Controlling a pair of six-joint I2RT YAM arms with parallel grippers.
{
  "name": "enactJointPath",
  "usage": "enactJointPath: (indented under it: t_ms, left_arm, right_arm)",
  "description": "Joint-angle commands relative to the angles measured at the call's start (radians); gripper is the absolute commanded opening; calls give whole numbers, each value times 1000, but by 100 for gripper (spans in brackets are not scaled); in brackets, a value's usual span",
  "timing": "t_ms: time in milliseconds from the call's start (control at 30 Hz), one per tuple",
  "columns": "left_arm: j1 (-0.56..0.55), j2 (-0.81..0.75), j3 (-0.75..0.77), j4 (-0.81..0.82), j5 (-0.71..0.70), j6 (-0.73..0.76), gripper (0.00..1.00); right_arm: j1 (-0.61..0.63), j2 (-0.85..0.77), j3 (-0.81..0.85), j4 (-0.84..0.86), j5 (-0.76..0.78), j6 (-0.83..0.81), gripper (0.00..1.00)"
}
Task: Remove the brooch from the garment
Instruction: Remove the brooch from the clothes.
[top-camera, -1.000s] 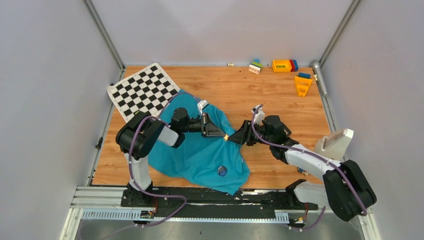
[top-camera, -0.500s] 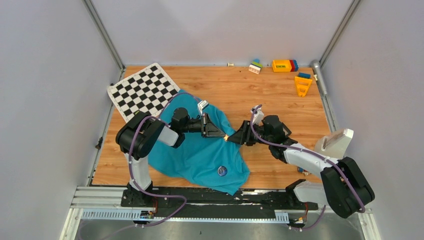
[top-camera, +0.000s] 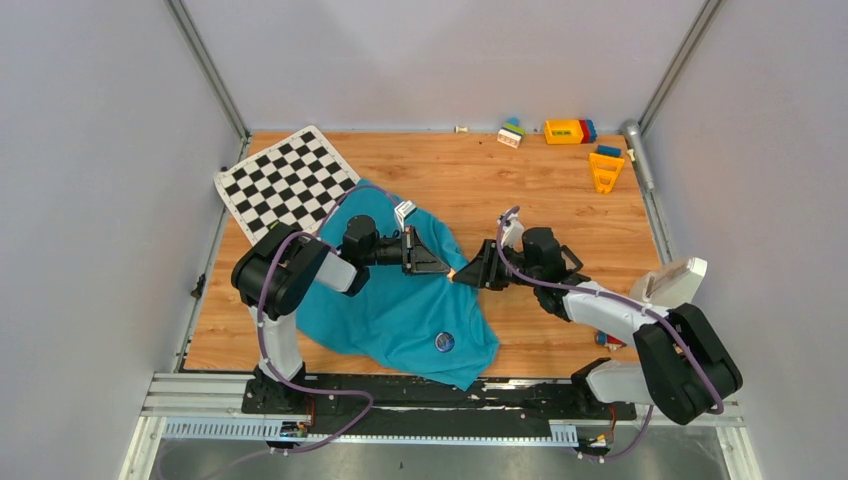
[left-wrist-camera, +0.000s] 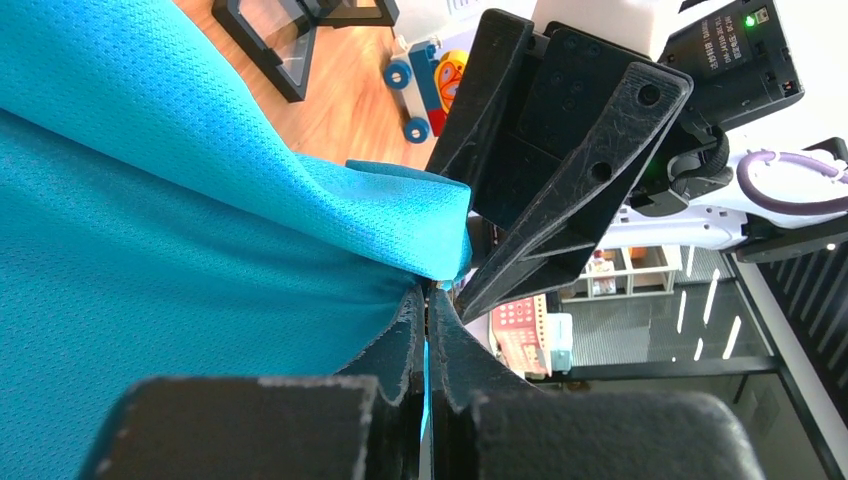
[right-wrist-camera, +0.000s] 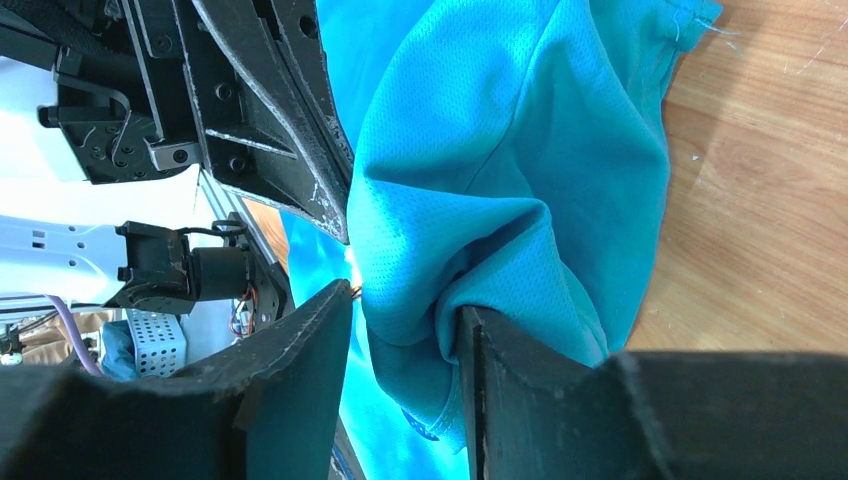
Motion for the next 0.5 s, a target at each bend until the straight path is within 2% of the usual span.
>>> enactJointPath:
  t_ms: [0, 467]
  left_arm:
    - [0, -29, -3, 42, 11, 14, 0]
    - [0, -33, -1, 42, 16, 15, 0]
  right_arm:
    - [-2, 11, 36, 20, 7, 0, 40]
    - [-2, 16, 37, 5, 26, -6, 26]
